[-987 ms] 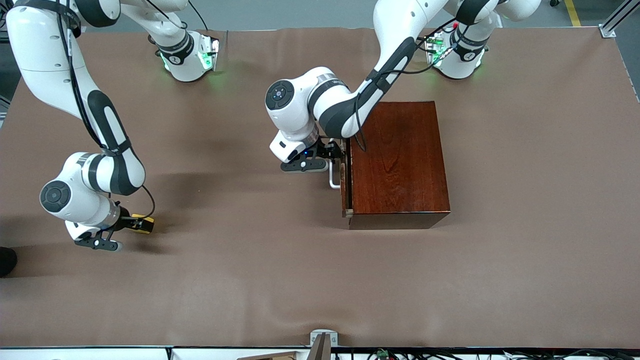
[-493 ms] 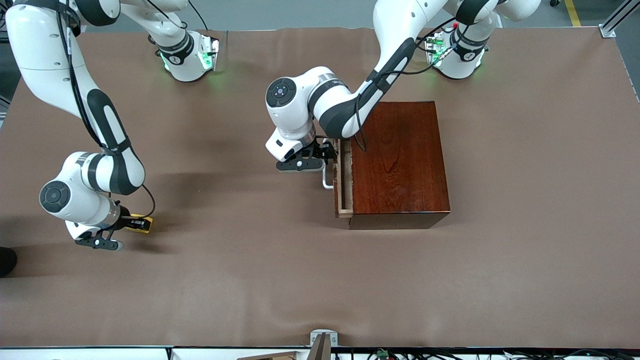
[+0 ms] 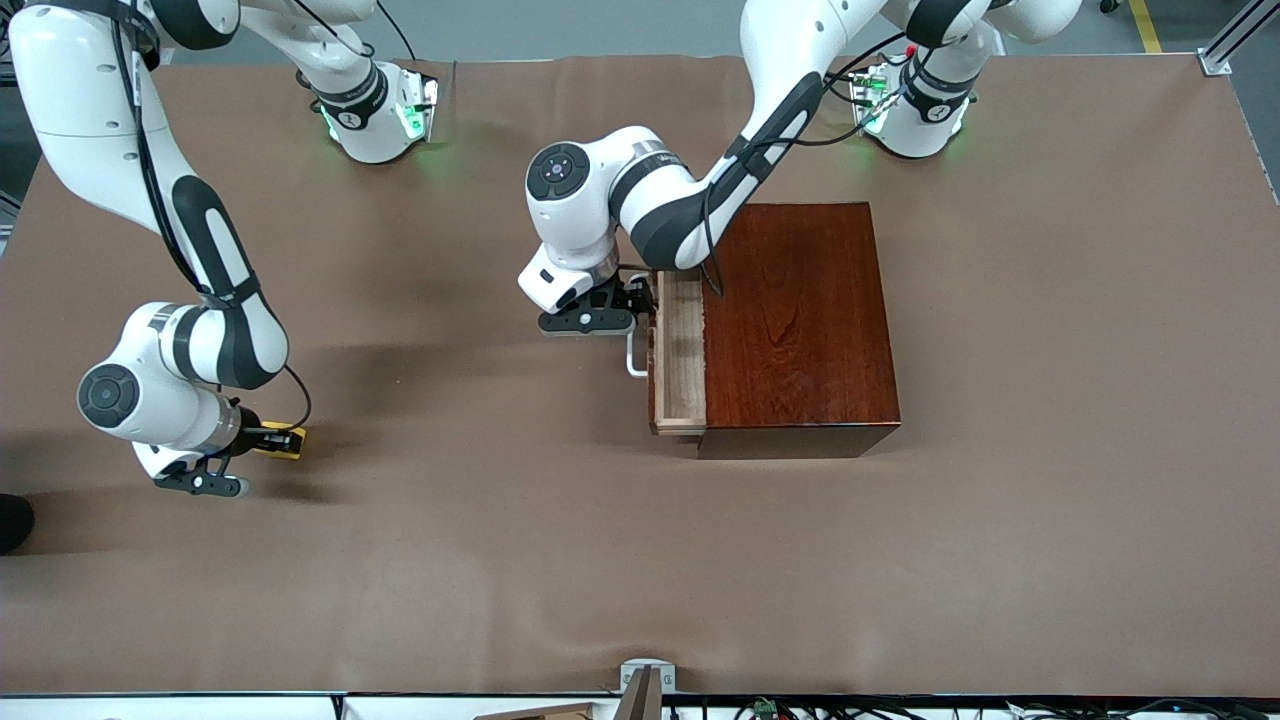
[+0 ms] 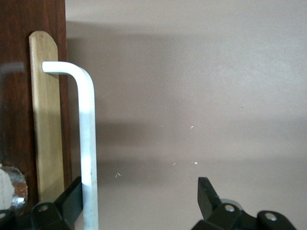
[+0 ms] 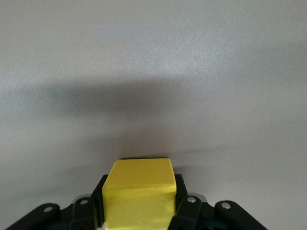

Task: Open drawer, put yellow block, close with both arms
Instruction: 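Pull the drawer open with the left gripper while the right gripper lifts the cube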

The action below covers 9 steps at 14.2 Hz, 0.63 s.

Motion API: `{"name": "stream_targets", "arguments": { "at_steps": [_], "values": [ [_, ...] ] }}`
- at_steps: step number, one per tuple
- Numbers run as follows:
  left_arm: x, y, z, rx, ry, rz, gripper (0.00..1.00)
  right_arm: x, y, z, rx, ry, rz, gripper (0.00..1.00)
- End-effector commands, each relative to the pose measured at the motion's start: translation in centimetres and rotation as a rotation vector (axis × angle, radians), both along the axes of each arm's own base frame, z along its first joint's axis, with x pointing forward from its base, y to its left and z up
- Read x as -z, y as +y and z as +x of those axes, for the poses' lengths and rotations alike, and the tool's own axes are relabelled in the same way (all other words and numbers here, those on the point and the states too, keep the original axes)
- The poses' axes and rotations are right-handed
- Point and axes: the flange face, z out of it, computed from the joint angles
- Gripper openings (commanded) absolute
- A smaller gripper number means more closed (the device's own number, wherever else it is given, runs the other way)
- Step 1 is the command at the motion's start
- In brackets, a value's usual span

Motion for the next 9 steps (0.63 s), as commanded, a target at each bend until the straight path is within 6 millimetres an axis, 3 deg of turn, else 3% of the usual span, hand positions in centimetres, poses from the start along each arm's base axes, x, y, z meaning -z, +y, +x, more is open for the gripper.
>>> {"name": "stream_targets", "arguments": {
  "at_steps": [1, 9],
  "values": [
    [0.2, -1.3, -0.5, -0.018, 0.000, -0.063, 1.00, -2.7, 0.2, -0.3, -0.049, -0.009, 0.010, 0.00],
    [-0.3, -2.8, -0.7, -0.031, -0.011, -0.177, 1.00, -7.8, 0.2, 0.6, -0.221, -0.083, 0.007, 0.00]
  ]
}}
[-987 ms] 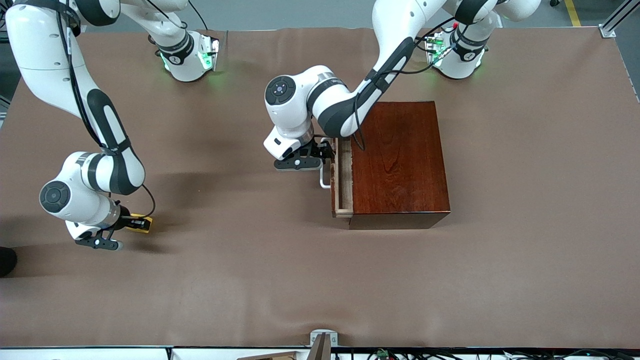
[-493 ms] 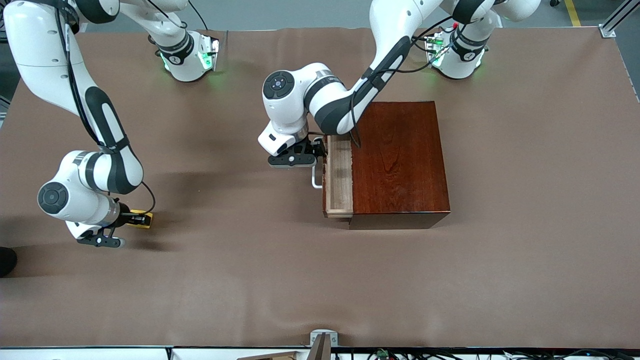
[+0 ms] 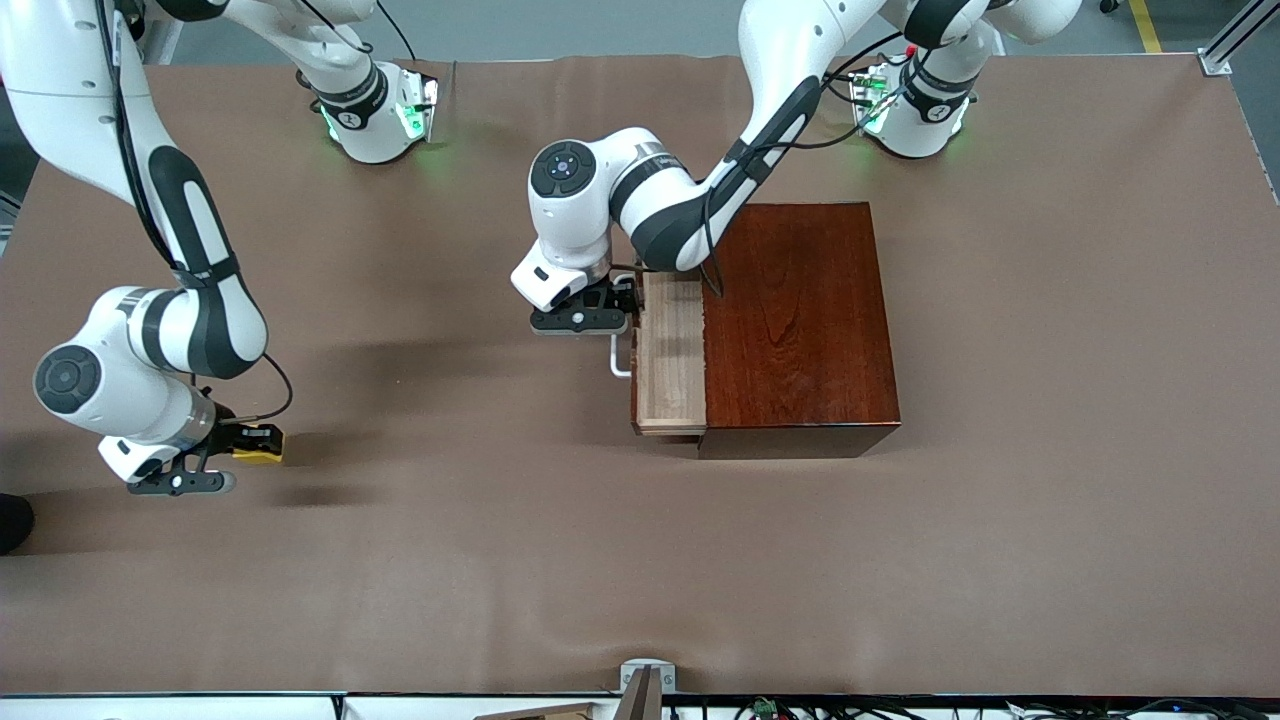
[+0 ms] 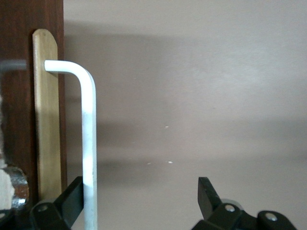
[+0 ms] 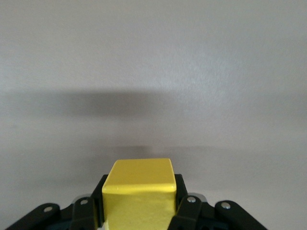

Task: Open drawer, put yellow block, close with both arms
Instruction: 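Pull the drawer open with the left gripper while the right gripper lifts the cube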

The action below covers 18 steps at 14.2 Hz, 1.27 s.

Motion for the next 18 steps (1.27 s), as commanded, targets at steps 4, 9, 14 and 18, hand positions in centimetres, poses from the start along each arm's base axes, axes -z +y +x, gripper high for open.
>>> {"name": "stream_targets", "arguments": {
  "at_steps": [4, 9, 14, 18],
  "values": [
    [-0.3, -2.4, -1.0, -0.023, -0.007, -0.129, 1.00, -5.0, 1.1, -0.4, -0.105, 0.042, 0.019, 0.00],
    [0.6, -3.8, -2.1, -0.015, -0.012, -0.177, 1.00, -9.2, 2.4, -0.6, -0.284, 0.018, 0.017, 0.00],
    [0.7, -4.9, -3.4, 0.003, -0.023, -0.207, 1.00, -12.6, 3.3, -0.7, -0.465, 0.016, 0.021, 0.00],
    [0.0, -5.7, -3.8, 0.000, -0.043, -0.259, 1.00, -14.9, 3.6, -0.1, -0.568, 0.026, 0.023, 0.00]
  ]
}}
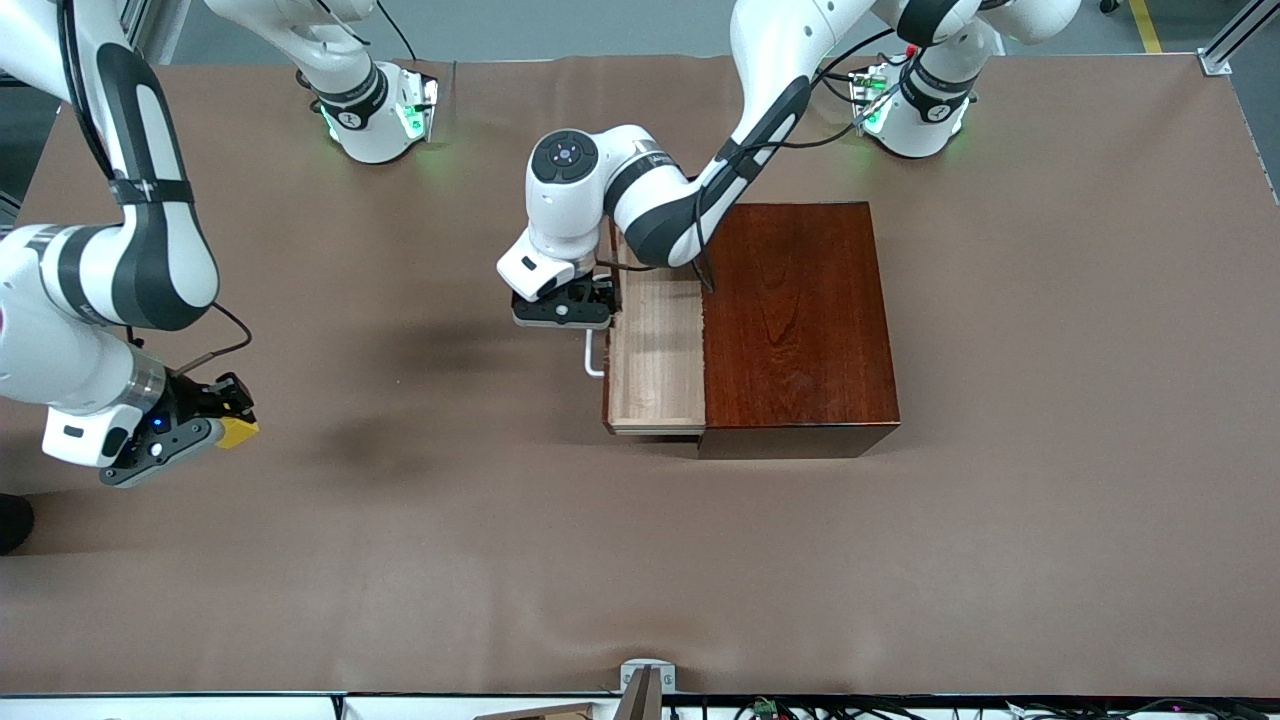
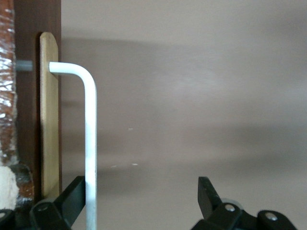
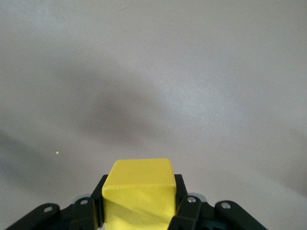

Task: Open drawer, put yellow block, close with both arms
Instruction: 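Pull the drawer open with the left gripper while the right gripper lifts the cube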

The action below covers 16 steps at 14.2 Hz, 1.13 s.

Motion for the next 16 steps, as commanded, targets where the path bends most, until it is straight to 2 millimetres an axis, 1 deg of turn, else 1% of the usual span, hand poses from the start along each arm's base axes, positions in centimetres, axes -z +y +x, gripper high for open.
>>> {"name": "stream_targets", "arguments": {
  "at_steps": [1, 4, 5, 6, 9, 10, 11, 12, 14, 16],
  "values": [
    [0.3, -3.4, -2.4, -0.013, 0.006, -0.143, 1.00, -2.2, 0.6, 0.4, -0.108, -0.013, 0.003, 0.00],
    [0.2, -3.5, -2.4, -0.025, 0.002, -0.155, 1.00, -3.0, 0.9, 0.8, -0.262, -0.032, -0.001, 0.00],
    [0.2, -3.7, -2.6, -0.032, 0.000, -0.163, 1.00, -3.6, 1.0, 1.0, -0.303, -0.042, -0.003, 0.00],
    [0.0, -3.7, -2.6, -0.036, -0.002, -0.168, 1.00, -3.8, 1.0, 1.2, -0.352, -0.048, -0.005, 0.00],
    [-1.4, -3.2, -1.8, -0.062, 0.005, -0.185, 1.00, -4.8, 1.7, 1.8, -0.489, -0.069, -0.014, 0.00],
    [-2.5, -2.8, -1.2, -0.070, -0.003, -0.189, 1.00, -4.9, 2.0, 1.7, -0.508, -0.062, -0.012, 0.00],
    [-3.1, -2.2, -0.5, -0.081, 0.001, -0.179, 1.00, -5.2, 2.1, 1.7, -0.522, -0.057, -0.011, 0.00],
    [-4.1, -1.2, 0.5, -0.095, 0.006, -0.164, 1.00, -5.3, 2.2, 1.7, -0.547, -0.046, -0.009, 0.00],
    [-5.9, -0.1, 1.3, -0.109, 0.015, -0.143, 1.00, -6.3, 3.6, 1.8, -0.650, -0.030, -0.004, 0.00],
    [-6.2, 0.3, 1.5, -0.114, 0.023, -0.128, 1.00, -7.1, 5.2, 1.7, -0.696, 0.006, 0.009, 0.00]
  ]
}}
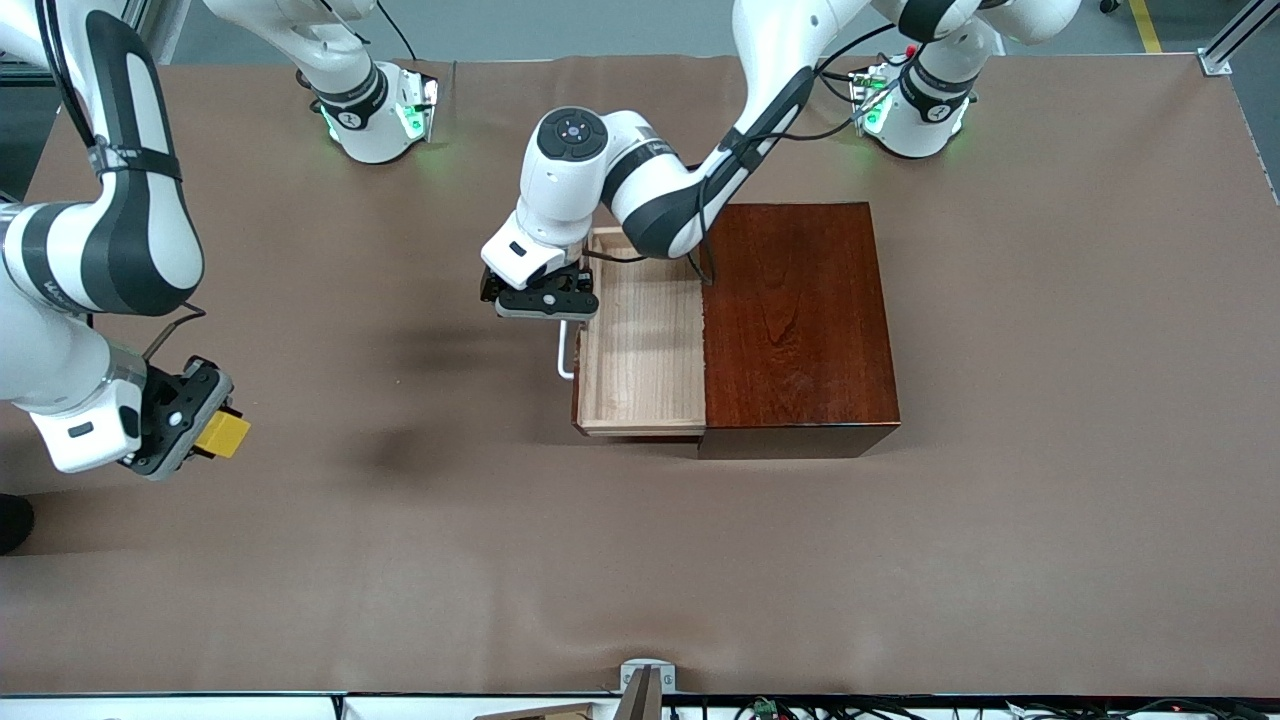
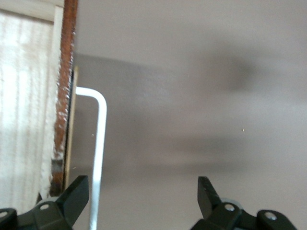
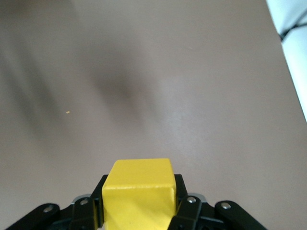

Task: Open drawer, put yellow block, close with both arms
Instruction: 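Pull the drawer open with the left gripper while the right gripper lifts the cube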

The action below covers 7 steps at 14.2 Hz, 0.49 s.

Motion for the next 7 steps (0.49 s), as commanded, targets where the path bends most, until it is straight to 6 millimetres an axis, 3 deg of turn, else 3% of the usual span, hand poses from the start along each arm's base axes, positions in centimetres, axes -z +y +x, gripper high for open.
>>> {"name": "stream_targets", "arguments": {
  "at_steps": [1, 2, 6, 7],
  "values": [
    [-1.6, 0.7, -0.2, -0.020, 0.039, 0.018, 1.00, -1.7, 2.4, 0.2, -0.071, 0.038, 0.000, 0.00],
    [-3.7, 1.2, -0.2, -0.022, 0.037, 0.018, 1.00, -1.9, 3.5, 0.1, -0.088, 0.044, 0.001, 0.00],
    [-13.2, 8.7, 3.2, -0.112, 0.104, 0.060, 1.00, -1.8, 8.3, -0.6, -0.207, 0.062, 0.002, 0.00],
    [-14.8, 10.9, 3.7, -0.125, 0.127, 0.095, 1.00, -1.7, 9.5, -0.7, -0.256, 0.064, 0.006, 0.00]
  ]
}}
